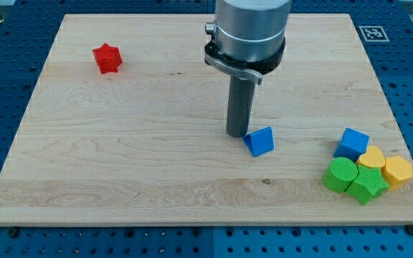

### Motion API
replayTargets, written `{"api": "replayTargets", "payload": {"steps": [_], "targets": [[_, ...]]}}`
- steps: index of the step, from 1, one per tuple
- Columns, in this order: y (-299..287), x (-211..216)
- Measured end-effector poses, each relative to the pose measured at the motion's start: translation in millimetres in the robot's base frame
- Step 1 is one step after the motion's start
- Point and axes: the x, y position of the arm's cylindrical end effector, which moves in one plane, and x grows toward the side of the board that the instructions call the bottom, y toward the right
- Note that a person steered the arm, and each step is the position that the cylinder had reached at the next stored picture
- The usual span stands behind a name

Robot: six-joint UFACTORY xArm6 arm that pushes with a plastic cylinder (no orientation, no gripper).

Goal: Push the blue triangle to the top of the green circle

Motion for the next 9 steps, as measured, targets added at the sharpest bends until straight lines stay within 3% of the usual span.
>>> {"api": "replayTargets", "payload": {"steps": [3, 7, 8, 9], "targets": [[13, 21], [117, 21], [117, 20], [81, 13]]}}
